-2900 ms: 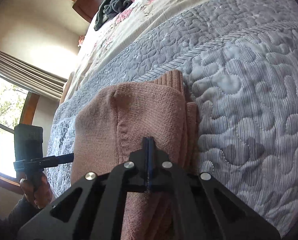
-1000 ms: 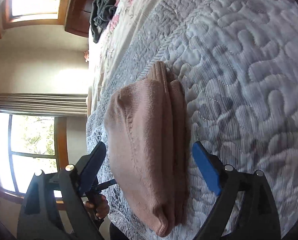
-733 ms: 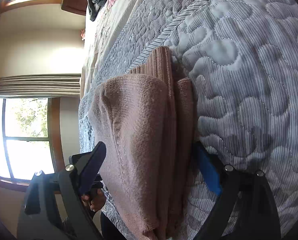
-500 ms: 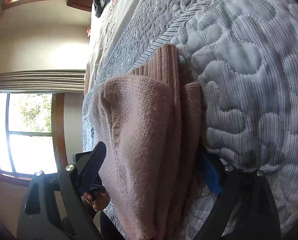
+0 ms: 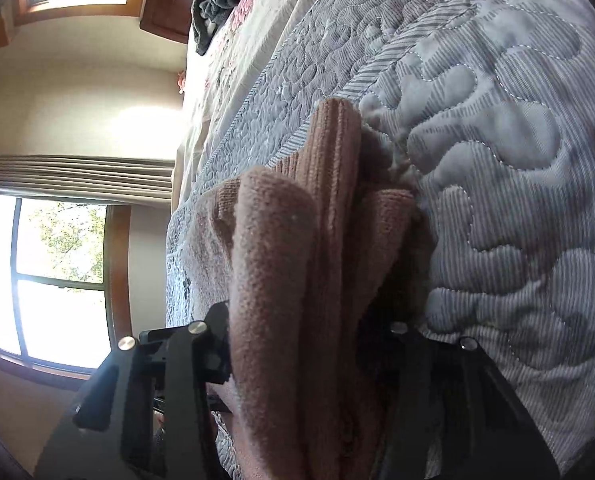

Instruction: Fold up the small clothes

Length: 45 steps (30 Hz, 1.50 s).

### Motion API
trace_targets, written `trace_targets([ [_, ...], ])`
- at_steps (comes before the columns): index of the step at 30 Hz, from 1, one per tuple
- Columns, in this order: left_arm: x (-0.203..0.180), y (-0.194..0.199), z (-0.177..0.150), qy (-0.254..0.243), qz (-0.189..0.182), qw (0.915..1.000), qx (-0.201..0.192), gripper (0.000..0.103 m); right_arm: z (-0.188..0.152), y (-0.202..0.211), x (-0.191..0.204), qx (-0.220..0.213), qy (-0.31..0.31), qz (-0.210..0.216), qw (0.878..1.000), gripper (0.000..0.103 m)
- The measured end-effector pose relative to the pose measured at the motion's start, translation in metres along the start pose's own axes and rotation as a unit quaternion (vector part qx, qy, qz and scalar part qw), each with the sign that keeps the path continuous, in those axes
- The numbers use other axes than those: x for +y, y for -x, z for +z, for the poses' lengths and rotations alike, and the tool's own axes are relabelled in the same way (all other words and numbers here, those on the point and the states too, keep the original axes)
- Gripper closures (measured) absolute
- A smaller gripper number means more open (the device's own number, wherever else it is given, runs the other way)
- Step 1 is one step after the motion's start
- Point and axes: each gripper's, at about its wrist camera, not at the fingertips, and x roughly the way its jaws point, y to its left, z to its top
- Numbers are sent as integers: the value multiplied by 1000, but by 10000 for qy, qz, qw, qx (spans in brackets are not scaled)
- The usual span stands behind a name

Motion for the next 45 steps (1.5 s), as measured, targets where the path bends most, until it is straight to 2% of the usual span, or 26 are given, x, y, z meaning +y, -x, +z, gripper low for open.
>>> trace_targets([
  [7, -20, 13, 0, -169, 61, 9997, -161, 59, -4, 5, 28, -174, 74, 26, 9998, 61],
  [12, -31, 34, -4, -267, 81, 9994, -225, 61, -10, 5, 59, -132, 257, -2, 9996, 61],
  [18, -39, 75, -20, -400, 171, 9984, -361, 61, -26, -7, 95, -49, 414, 151, 9990, 61],
  [24, -36, 128, -50, -416, 290, 9970, -585, 61, -54, -38, 135, 141, 544, 403, 9976, 61],
  [30, -15, 175, -90, -237, 353, 9959, -799, 61, -94, -82, 169, 469, 640, 522, 9955, 61],
  [35, 10, 197, -129, 33, 339, 9949, -944, 61, -130, -120, 178, 761, 585, 602, 9936, 61],
  [40, 50, 206, -161, 338, 302, 9946, -934, 61, -164, -156, 164, 1050, 365, 501, 9925, 61],
  [45, 93, 193, -182, 643, 165, 9942, -850, 60, -186, -172, 132, 1170, 96, 352, 9925, 60],
])
